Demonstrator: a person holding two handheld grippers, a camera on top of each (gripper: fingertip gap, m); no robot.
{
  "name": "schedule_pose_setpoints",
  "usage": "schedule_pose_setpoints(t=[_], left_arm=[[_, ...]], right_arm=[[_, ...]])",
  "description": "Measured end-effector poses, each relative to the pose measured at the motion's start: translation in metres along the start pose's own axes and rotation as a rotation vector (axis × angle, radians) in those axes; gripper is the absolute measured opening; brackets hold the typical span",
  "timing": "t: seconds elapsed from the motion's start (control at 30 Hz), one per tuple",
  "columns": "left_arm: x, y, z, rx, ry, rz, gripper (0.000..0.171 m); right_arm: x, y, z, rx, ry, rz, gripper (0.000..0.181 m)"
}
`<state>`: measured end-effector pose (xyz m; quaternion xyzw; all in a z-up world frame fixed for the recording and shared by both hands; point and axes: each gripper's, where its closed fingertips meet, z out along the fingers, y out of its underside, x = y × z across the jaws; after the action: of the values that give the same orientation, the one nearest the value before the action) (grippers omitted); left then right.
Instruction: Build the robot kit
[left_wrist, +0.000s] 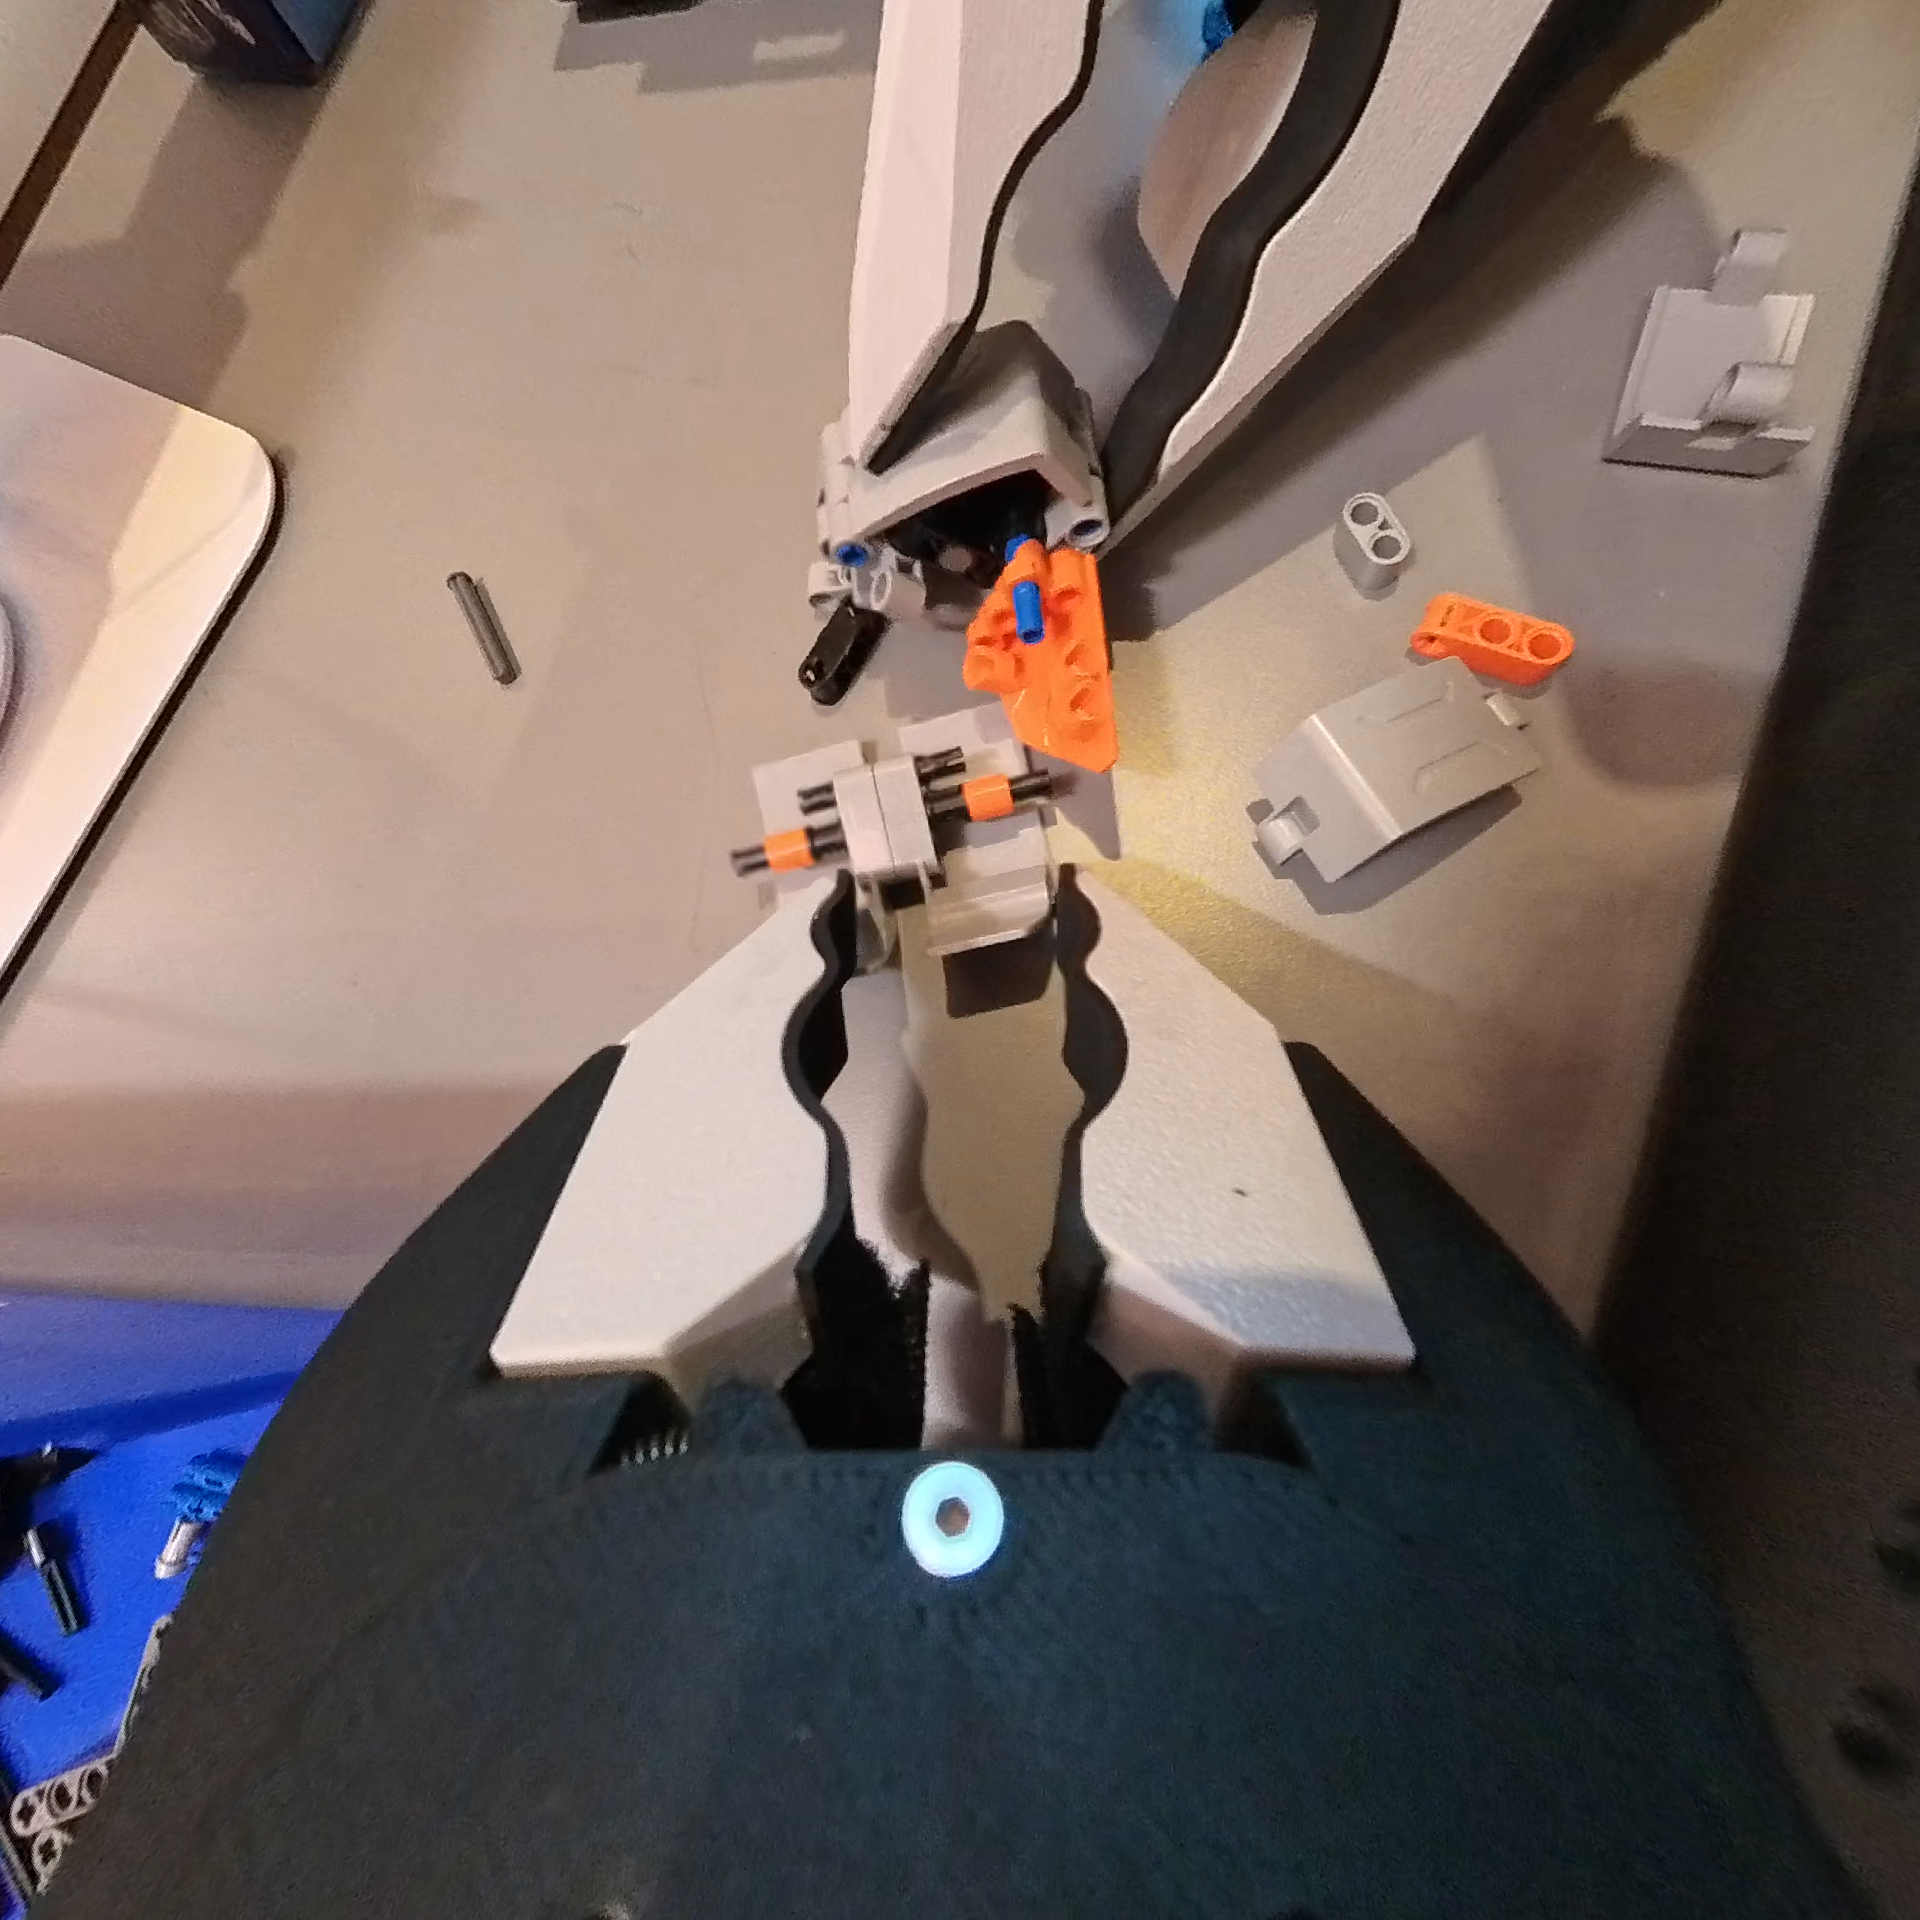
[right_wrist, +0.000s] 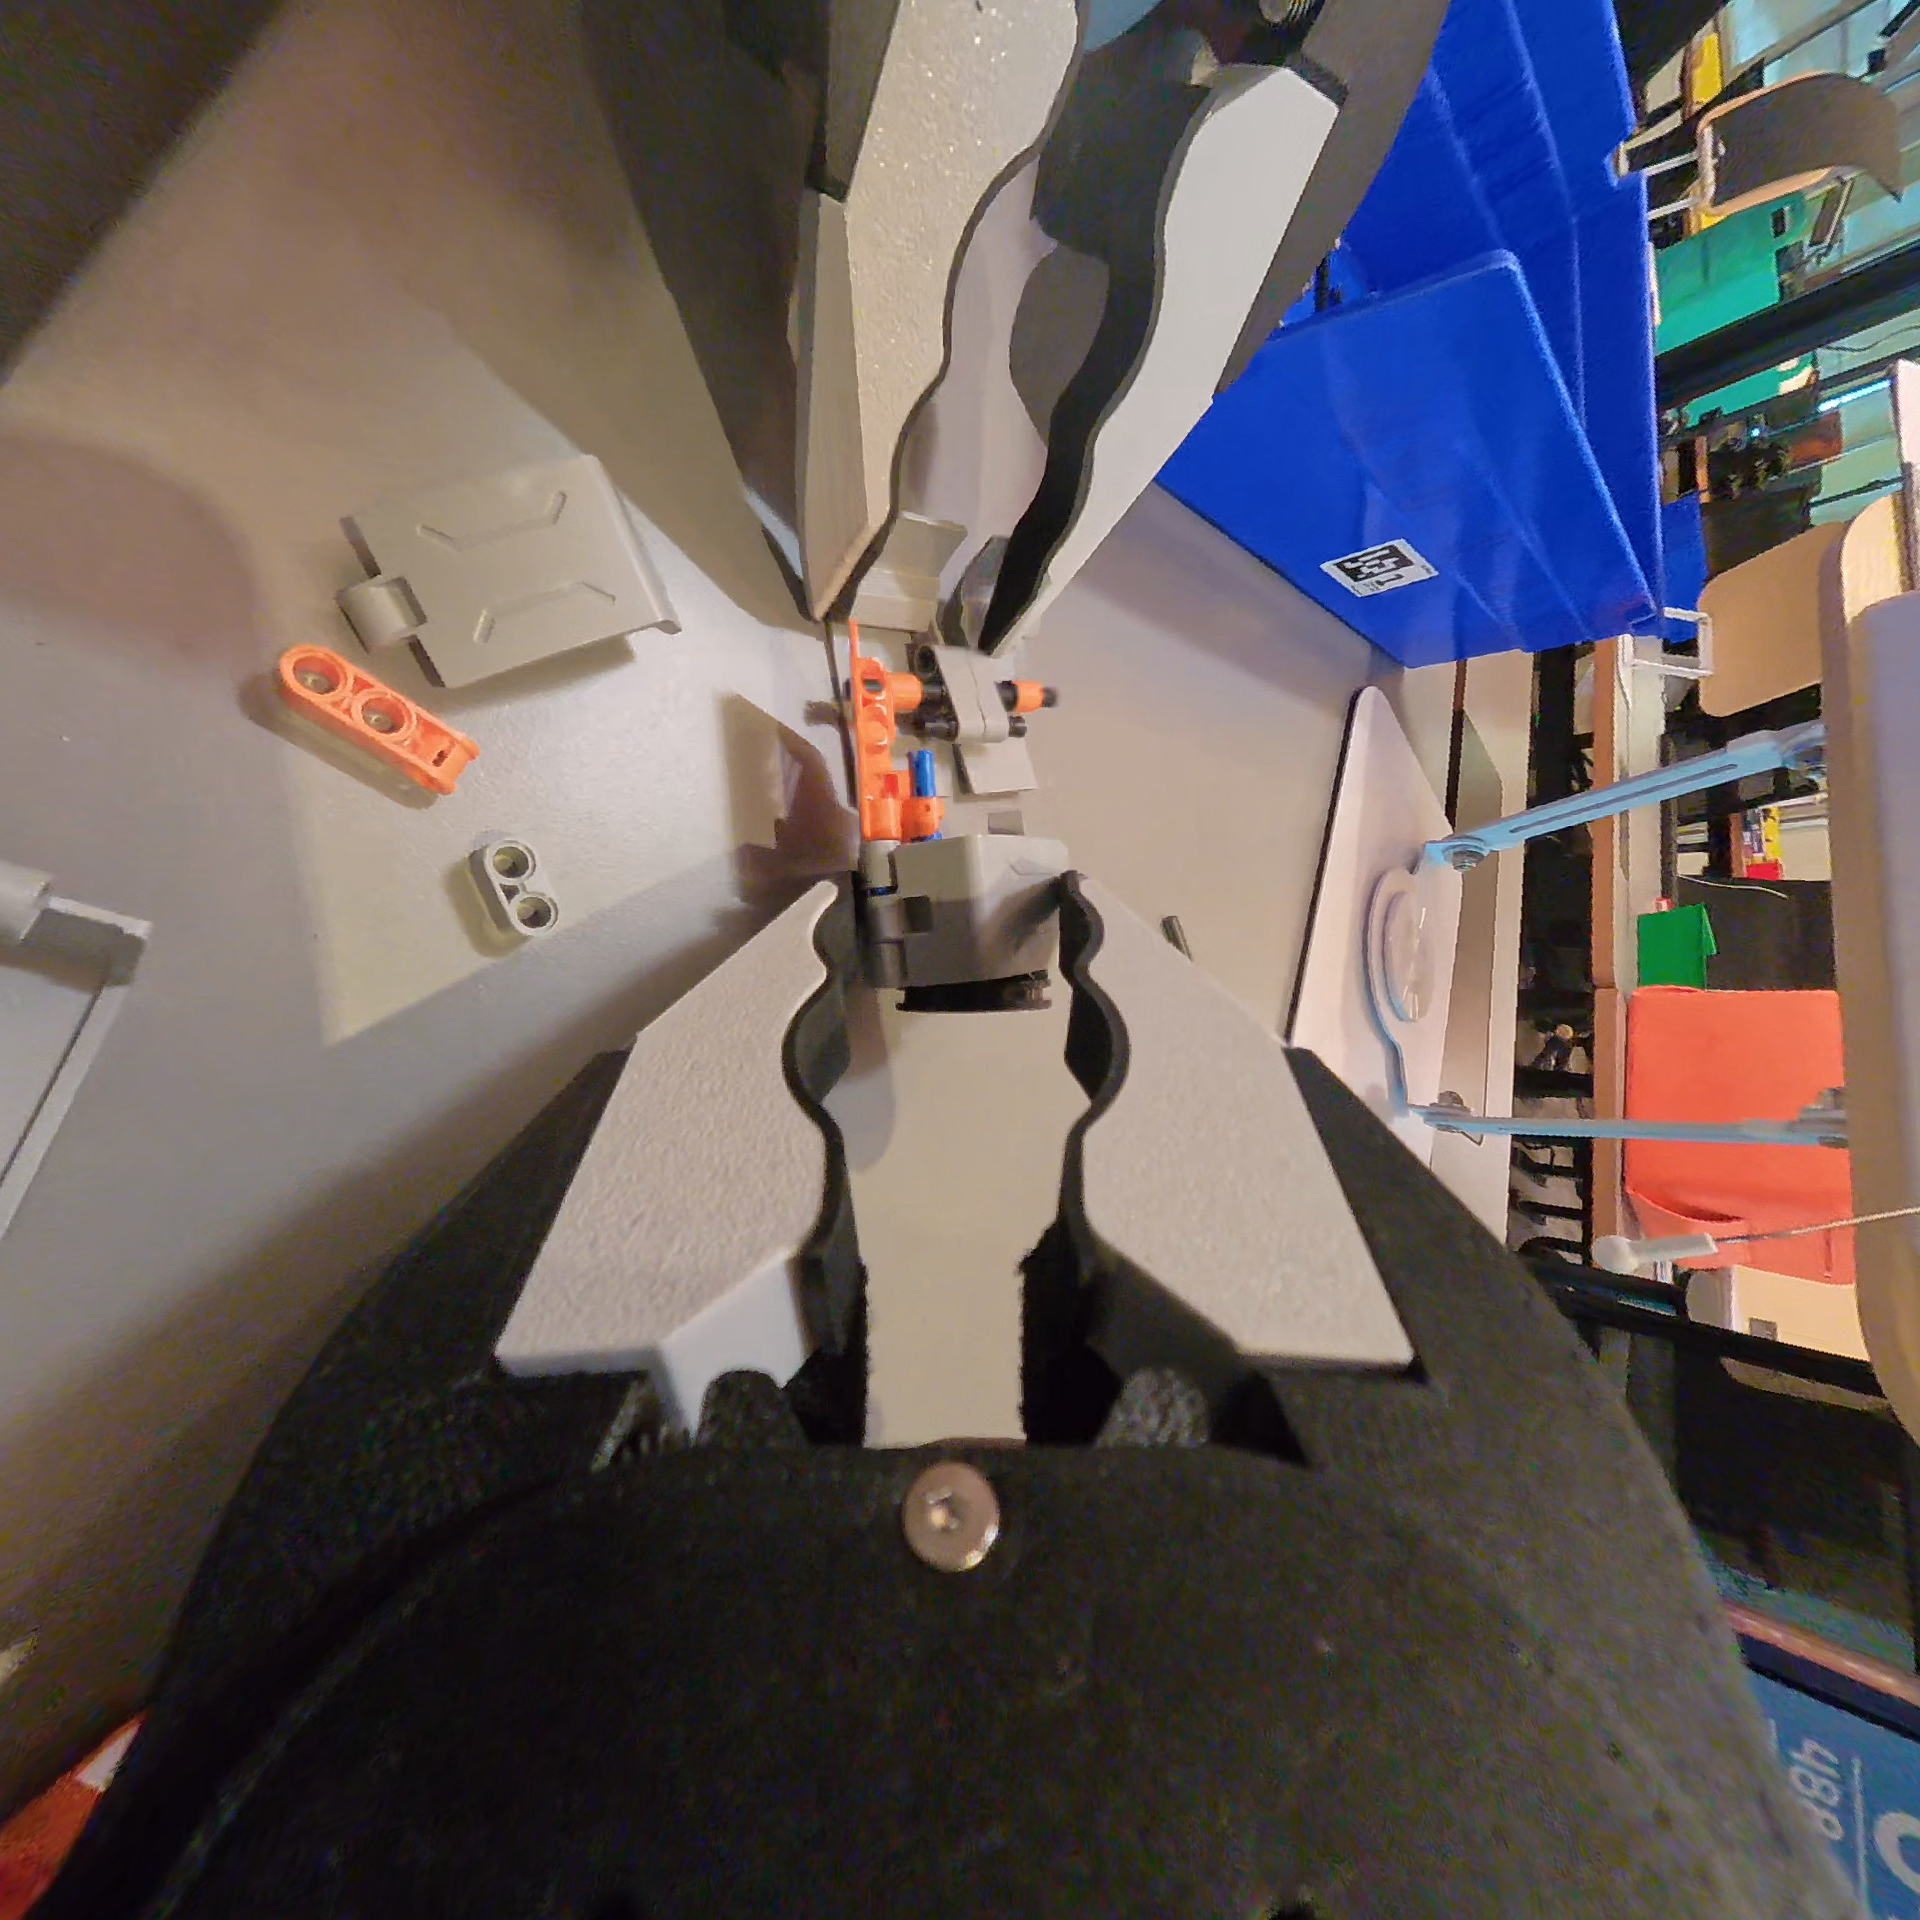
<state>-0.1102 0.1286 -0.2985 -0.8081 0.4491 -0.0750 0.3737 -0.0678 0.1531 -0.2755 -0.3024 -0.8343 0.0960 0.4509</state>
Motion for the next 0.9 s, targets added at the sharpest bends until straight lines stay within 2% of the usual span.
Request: schedule_pose_setpoints(t=[0.23,0.4,0.63,0.9], left_arm=[[-0.001,-0.007,-0.003,0.029,-0.020,0.021,0.039],[0.004,-0.017,-0.007,0.056,-0.056,0.109,0.036],[0.006,-0.032,-0.011,0.102,-0.121,0.205,0.019],[0.013,-0.039,-0.009,0.123,-0.115,0.236,0.005]], right_arm=[[0.002,-0.001,-0.002,0.005,0.006,0.012,0.036],[0.006,-0.002,-0.003,0.025,0.007,0.053,0.036],[0.009,-0.007,-0.006,0.055,0.000,0.105,0.035],[0.010,-0.012,-0.009,0.078,-0.004,0.134,0.035]])
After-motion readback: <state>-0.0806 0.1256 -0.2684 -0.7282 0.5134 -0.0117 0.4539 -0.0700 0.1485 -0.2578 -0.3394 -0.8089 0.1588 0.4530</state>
